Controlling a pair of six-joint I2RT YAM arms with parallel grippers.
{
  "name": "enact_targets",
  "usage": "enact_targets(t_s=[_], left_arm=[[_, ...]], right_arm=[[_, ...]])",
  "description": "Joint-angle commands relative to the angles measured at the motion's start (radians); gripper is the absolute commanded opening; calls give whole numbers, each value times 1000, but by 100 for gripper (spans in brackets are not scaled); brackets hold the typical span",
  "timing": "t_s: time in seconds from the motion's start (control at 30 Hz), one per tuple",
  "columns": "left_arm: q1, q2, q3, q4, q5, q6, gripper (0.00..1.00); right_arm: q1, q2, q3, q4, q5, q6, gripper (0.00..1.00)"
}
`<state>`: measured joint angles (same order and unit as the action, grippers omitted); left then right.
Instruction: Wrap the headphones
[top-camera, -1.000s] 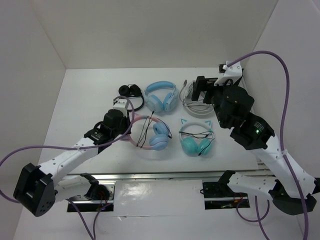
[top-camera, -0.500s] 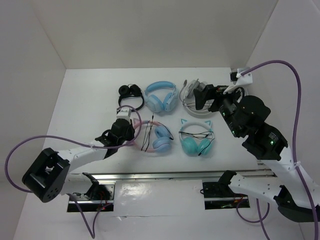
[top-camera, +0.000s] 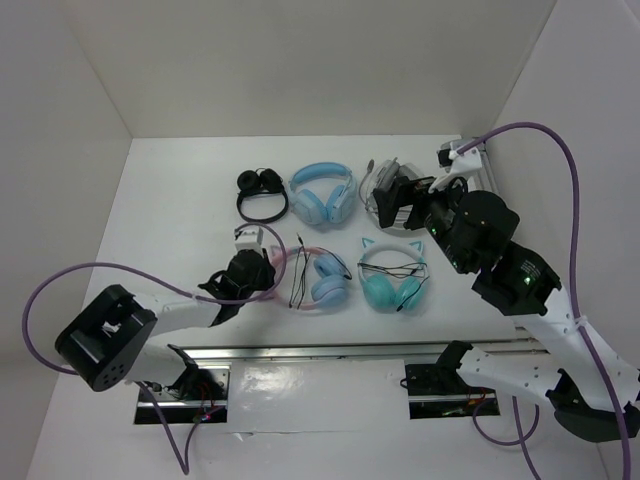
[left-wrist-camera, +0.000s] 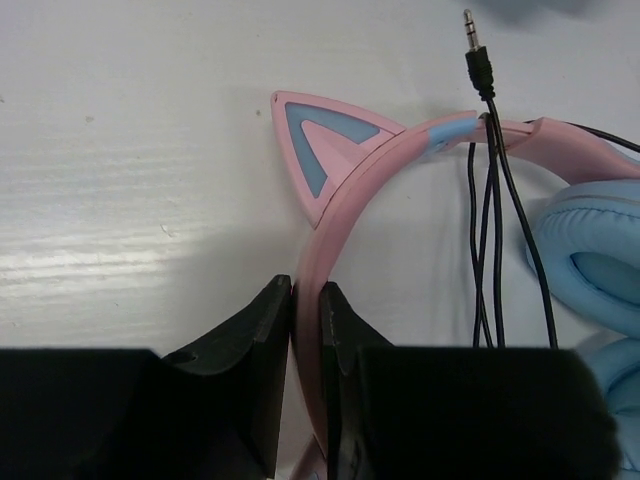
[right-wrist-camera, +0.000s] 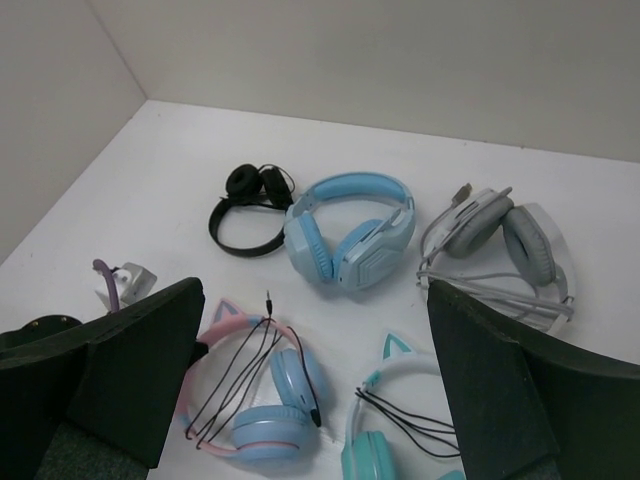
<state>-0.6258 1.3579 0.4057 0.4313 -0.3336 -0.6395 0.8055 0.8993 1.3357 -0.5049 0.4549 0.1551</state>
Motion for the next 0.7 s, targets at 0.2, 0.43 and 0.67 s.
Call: enact_targets(t_s=[0.2, 0.43, 0.67], left_arm=[[-130, -195, -19, -21, -88, -89, 99], [-187, -555, 85, -411, -246, -150, 99], [-187, -798, 404, -1056, -193, -147, 99]], right_arm=[[6, -7, -36, 20, -35, 17, 100], [15, -7, -36, -24, -74, 76, 100], [15, -52, -72, -176, -128, 178, 100]])
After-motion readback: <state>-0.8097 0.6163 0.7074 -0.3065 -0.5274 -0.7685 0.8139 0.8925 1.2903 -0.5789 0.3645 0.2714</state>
